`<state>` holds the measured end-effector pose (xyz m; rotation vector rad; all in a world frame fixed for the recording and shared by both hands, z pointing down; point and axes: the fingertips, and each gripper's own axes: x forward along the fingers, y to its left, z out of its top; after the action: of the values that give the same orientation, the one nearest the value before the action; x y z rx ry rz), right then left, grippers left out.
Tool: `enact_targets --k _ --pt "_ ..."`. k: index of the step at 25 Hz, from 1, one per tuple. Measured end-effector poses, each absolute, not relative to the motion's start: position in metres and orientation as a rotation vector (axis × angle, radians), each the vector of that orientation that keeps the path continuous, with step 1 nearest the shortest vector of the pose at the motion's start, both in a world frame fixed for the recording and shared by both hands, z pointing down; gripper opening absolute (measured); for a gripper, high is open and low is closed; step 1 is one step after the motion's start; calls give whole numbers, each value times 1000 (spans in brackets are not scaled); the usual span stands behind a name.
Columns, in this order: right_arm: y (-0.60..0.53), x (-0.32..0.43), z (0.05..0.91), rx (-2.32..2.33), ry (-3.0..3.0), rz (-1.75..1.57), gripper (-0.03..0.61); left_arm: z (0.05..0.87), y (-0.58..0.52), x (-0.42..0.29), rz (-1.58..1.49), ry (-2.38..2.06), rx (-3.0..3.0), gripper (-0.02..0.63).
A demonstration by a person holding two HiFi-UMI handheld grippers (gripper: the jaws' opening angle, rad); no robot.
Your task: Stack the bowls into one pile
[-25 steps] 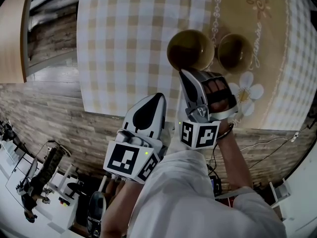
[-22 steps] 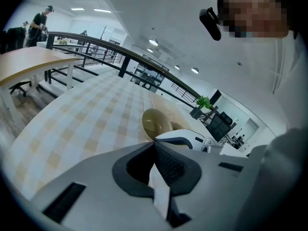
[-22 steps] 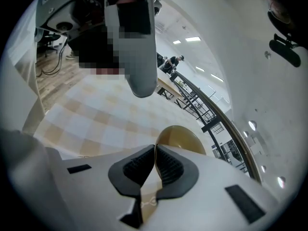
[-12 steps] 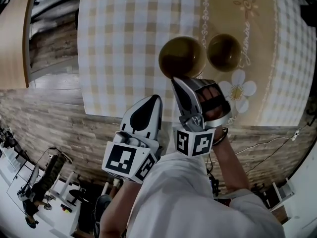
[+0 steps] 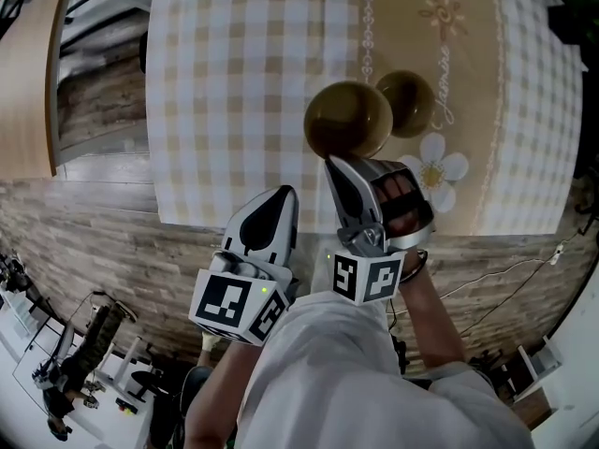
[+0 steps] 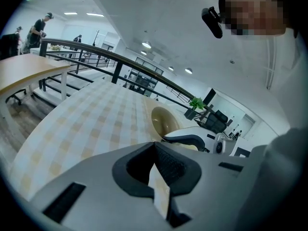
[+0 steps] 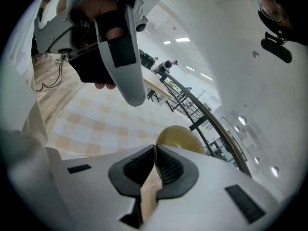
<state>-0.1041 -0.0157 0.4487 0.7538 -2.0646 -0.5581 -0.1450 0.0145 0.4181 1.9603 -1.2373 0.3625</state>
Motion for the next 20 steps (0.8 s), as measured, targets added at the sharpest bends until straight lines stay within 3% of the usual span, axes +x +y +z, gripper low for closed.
enact_targets --k 20 --pt "-51 -26 460 848 -1987 -467 41 427 -24 -89 414 -1153 1999 17"
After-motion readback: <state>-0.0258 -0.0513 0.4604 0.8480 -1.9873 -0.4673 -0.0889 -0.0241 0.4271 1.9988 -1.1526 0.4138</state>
